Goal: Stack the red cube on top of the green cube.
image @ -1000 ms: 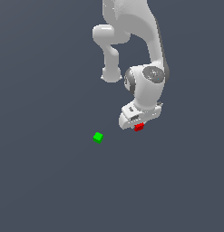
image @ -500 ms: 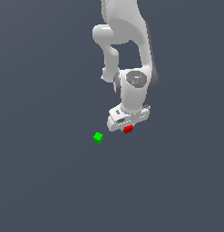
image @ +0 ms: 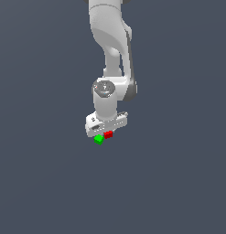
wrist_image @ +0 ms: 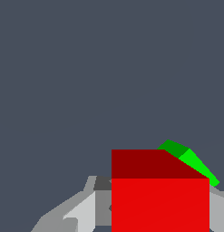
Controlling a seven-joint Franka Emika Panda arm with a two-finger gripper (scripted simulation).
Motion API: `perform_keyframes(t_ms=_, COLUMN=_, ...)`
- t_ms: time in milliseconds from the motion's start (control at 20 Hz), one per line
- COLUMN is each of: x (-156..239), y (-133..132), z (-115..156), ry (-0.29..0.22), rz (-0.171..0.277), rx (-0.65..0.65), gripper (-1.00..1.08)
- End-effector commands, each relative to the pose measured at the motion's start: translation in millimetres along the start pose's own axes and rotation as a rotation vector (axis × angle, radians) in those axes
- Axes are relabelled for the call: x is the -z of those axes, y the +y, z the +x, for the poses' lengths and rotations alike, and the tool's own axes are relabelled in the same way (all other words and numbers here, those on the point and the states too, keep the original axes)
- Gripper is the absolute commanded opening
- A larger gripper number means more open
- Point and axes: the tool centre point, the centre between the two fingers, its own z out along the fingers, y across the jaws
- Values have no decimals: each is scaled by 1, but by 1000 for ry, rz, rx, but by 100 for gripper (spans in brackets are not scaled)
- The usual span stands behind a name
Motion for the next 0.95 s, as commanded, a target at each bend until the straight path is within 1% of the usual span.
perform_keyframes(t_ms=0, x=-5, y=19, z=-5, ry=1, rz=0, rx=2, gripper=-100)
perform_keyframes(t_ms=200, x=-11, y=37, z=-9, ry=1, rz=0, rx=2, gripper=-100)
perform_keyframes(t_ms=400, x=-12, y=44, z=-11, ry=1, rz=0, rx=2, gripper=-100)
perform_keyframes(t_ms=450, x=-12, y=44, z=-11, ry=1, rz=0, rx=2, gripper=100)
perform_keyframes(t_ms=900, x=-12, y=44, z=-11, ry=1, rz=0, rx=2, gripper=100)
